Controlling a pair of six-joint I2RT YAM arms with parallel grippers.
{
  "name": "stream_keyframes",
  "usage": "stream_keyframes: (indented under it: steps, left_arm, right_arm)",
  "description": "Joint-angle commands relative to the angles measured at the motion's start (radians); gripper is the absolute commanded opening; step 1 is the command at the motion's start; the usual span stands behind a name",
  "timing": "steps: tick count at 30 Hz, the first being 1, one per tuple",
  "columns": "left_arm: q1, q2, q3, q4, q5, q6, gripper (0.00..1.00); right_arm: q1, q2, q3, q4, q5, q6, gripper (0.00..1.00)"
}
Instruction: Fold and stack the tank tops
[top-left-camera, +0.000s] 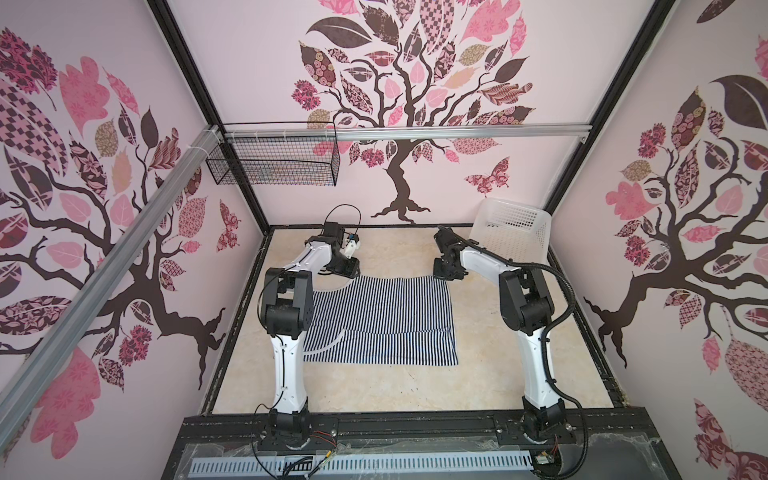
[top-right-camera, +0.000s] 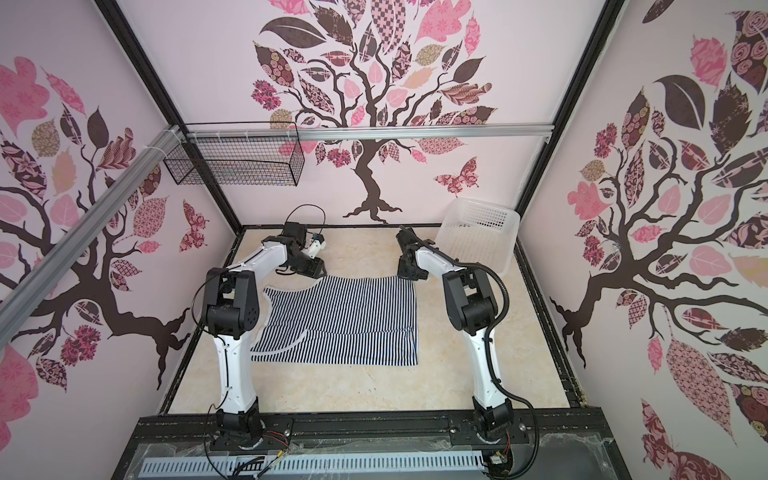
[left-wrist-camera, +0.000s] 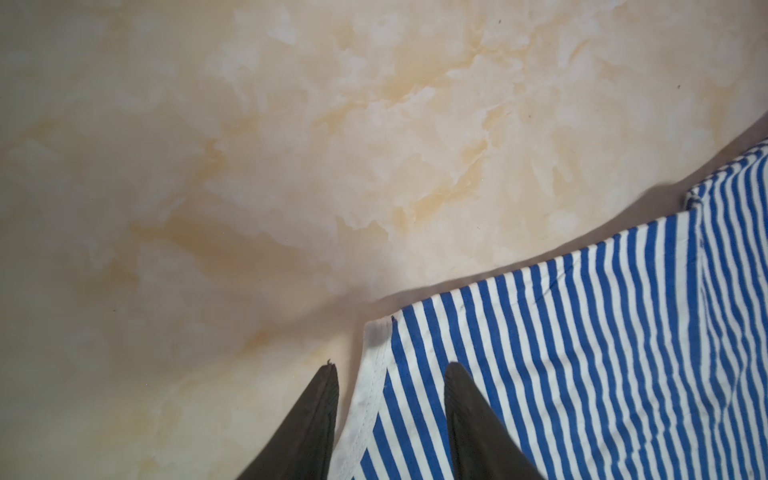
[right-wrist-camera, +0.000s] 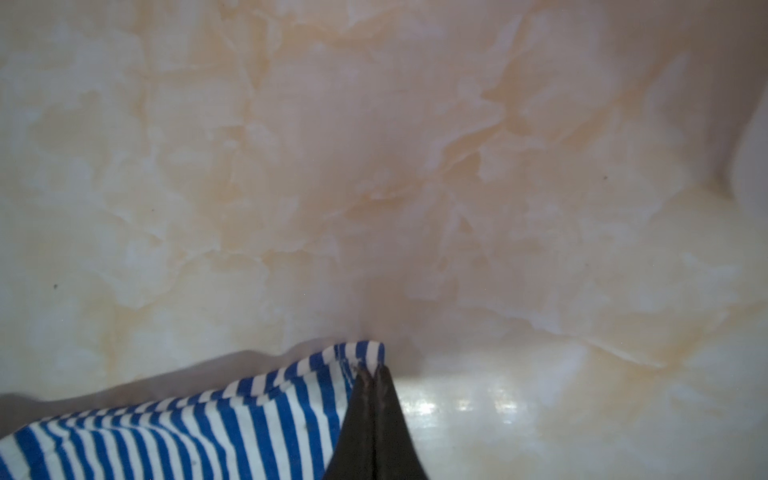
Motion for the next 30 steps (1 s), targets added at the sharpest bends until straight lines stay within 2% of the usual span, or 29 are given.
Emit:
stream_keyframes:
  steps: [1, 6, 12, 20, 30]
  left_arm:
    - [-0.004, 0.031, 0.063, -0.015, -0.013, 0.0, 0.46]
    - [-0.004, 0.075, 0.101, -0.046, -0.03, 0.009, 0.45]
    - [-0.003, 0.096, 0.107, -0.059, 0.002, 0.011, 0.42]
    - [-0.005, 0.118, 0.125, -0.077, 0.011, 0.008, 0.32]
    - [-0.005, 0.106, 0.114, -0.081, 0.026, 0.017, 0.04]
  right_arm:
    - [-0.002, -0.036, 0.0, 0.001, -0.027, -0.011, 0.0]
    - [-0.002, -0.065, -0.021, 0.015, -0.047, -0.016, 0.0]
    - [-0.001, -0.106, -0.053, 0.036, -0.067, -0.028, 0.0]
    - [0.011, -0.153, -0.091, 0.052, -0.063, -0.033, 0.0]
    - [0.015, -0.212, -0.137, 0.068, -0.057, -0.039, 0.0]
